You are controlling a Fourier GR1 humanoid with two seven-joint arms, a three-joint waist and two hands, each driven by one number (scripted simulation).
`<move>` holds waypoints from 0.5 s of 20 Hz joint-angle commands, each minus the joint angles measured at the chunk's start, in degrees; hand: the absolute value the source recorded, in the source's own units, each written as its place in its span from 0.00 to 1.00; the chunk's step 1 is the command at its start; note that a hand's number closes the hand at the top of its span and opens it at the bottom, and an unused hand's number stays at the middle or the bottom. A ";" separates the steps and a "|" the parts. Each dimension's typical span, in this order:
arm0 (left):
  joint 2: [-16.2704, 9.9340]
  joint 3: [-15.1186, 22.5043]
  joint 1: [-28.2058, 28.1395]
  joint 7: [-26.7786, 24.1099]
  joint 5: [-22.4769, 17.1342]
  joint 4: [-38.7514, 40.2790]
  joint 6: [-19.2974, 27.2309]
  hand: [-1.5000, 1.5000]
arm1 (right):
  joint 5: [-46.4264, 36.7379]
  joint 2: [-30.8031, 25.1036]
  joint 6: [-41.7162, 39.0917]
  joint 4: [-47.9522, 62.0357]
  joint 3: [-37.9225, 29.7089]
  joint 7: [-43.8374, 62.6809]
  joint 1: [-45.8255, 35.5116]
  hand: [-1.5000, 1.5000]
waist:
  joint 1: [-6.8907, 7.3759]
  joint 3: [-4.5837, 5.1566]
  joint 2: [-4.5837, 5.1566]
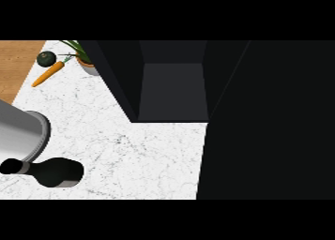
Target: Pick up the wine, place it into the cabinet and close the cabinet
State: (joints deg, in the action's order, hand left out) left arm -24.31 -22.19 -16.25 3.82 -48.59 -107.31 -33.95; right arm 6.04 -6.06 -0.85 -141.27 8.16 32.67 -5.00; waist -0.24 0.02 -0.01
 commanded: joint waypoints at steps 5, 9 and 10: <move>1.25 -0.27 7.90 -1.98 9.57 13.68 -4.38 0.00 | 0.74 1.35 -0.56 -1.20 -0.27 -1.22 1.01 0.00 | 0.11 -0.02 0.01; 3.28 0.78 10.25 -8.88 18.09 23.62 -9.89 0.00 | 4.22 0.16 -2.38 -5.92 -1.45 -0.44 5.17 0.00 | -0.44 -0.01 0.03; 3.84 0.10 8.46 -12.00 20.81 25.44 -12.59 0.00 | 2.09 1.42 0.76 -2.59 -1.03 3.18 -2.98 0.00 | 0.09 0.05 0.05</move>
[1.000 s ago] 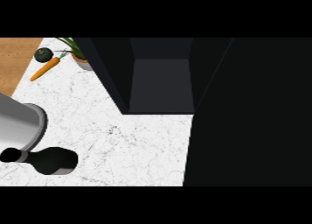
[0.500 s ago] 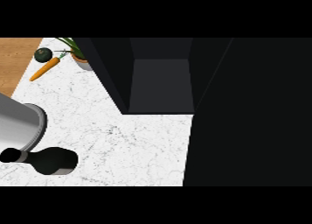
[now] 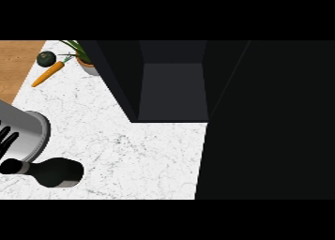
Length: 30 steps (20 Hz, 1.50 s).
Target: Pick up the wine, place it into the cabinet and close the cabinet
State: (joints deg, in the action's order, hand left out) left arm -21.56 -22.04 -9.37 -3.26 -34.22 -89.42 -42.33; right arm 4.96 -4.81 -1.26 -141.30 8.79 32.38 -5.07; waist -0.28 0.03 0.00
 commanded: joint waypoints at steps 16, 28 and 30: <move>2.05 4.42 13.13 -30.49 29.89 36.14 -2.49 0.00 | 3.94 0.48 -1.77 -4.58 -3.24 1.86 0.32 0.00 | -0.31 0.04 0.04; -0.27 7.97 17.58 -42.49 33.44 55.13 -2.45 0.00 | 2.01 2.07 -1.19 -2.43 0.14 1.30 0.05 0.00 | -0.81 0.17 0.21; -0.23 7.88 16.21 -41.58 31.20 54.91 -4.98 0.00 | 3.10 0.98 -2.14 -5.92 -0.69 2.18 2.49 0.00 | -0.89 0.11 0.04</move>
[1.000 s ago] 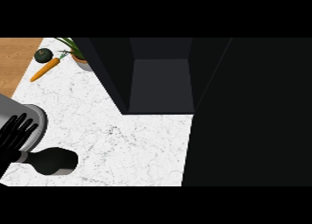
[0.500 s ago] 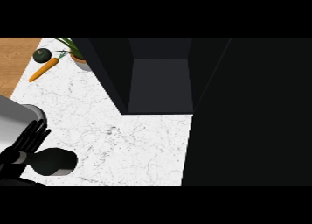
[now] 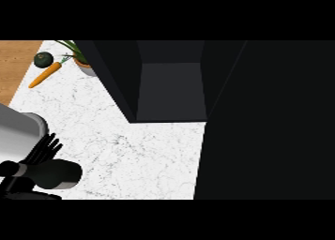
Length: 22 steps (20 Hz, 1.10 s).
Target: Pick up the wine, place it into the cabinet and close the cabinet
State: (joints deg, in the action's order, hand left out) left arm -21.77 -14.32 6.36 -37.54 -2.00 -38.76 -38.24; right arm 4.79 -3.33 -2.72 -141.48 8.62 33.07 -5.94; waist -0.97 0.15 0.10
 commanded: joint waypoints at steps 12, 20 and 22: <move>2.58 4.98 3.30 -13.30 0.31 10.03 -8.54 0.00 | 2.14 0.52 -0.44 -1.50 -0.11 0.77 -0.72 0.00 | 0.10 0.07 0.10; 2.32 6.36 5.00 -16.11 -0.67 9.60 -7.90 0.00 | -0.45 1.45 0.05 -0.82 2.04 0.59 -0.08 0.00 | 0.32 0.05 0.01; 3.57 5.99 6.45 -15.21 -1.54 11.60 -6.67 0.00 | 2.00 0.12 -1.27 -4.19 0.64 1.46 3.12 0.00 | -0.38 0.03 0.01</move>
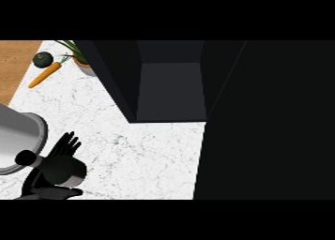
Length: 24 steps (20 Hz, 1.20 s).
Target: Pick up the wine, place it into the cabinet and close the cabinet
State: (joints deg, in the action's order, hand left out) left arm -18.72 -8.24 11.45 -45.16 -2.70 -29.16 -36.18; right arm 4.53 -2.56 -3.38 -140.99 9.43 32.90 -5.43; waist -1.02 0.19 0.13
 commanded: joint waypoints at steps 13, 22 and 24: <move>2.66 2.09 2.44 -2.51 -4.63 2.13 -12.94 1.00 | 0.94 0.19 0.16 -4.86 1.54 3.08 2.52 0.00 | 0.16 -0.08 -0.16; 11.99 -9.04 4.49 1.84 -15.71 0.85 13.31 1.00 | 0.90 0.57 -1.15 -1.40 -0.18 -0.38 2.73 0.00 | 1.00 -0.24 -0.27; 11.71 -9.90 5.28 2.84 -17.80 -0.82 11.63 1.00 | 3.09 -0.51 -1.41 -1.04 -3.42 0.48 0.19 0.00 | 1.12 -0.22 -0.22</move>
State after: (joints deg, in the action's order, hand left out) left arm -9.58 -14.60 15.73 -41.52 -16.18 -28.73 -26.46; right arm 4.64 -2.85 -4.67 -140.70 7.45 32.79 -4.63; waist -0.17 -0.16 -0.08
